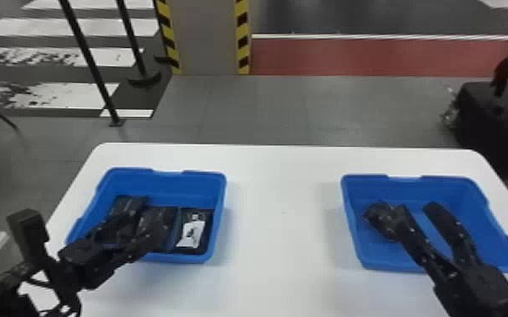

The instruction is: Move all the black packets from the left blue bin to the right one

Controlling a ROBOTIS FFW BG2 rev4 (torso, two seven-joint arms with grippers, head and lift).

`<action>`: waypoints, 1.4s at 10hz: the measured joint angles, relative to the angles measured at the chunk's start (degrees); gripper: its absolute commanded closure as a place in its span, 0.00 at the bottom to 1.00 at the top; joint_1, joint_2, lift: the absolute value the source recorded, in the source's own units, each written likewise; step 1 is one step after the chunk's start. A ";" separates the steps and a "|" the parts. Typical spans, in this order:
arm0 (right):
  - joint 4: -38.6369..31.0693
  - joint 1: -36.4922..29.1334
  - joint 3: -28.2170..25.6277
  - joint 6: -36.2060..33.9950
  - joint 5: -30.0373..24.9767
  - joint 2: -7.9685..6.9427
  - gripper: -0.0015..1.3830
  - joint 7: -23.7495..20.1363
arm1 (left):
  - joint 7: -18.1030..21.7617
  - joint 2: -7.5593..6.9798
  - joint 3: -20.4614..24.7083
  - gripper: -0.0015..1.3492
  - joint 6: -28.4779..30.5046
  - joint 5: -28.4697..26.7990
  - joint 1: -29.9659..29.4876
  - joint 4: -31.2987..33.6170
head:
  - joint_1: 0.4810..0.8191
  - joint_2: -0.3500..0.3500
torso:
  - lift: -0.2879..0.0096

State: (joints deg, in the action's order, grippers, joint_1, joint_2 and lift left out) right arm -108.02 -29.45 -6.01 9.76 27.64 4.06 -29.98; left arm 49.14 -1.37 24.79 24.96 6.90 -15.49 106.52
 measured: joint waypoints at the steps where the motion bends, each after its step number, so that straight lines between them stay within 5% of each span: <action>1: -0.67 -0.39 0.23 -1.17 0.21 -0.01 0.34 -0.70 | -0.68 -0.10 1.06 0.15 1.78 -2.18 1.31 0.00 | 0.63 0.66 | 0.60; 7: -0.03 -0.43 1.47 -2.98 2.08 -0.02 0.34 -1.36 | -5.42 -1.79 -0.75 0.17 19.78 -11.88 9.76 0.00 | 0.63 0.75 | 0.60; 14: 1.01 -0.26 1.94 -4.40 2.66 -0.02 0.34 -1.84 | -10.03 -1.86 0.92 0.17 25.49 -17.10 12.53 -0.43 | 0.63 0.85 | 0.60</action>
State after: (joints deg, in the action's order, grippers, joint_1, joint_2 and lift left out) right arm -107.01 -29.71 -4.08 5.36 30.30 4.04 -31.82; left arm 39.11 -3.22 25.72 50.45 -10.20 -2.97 106.09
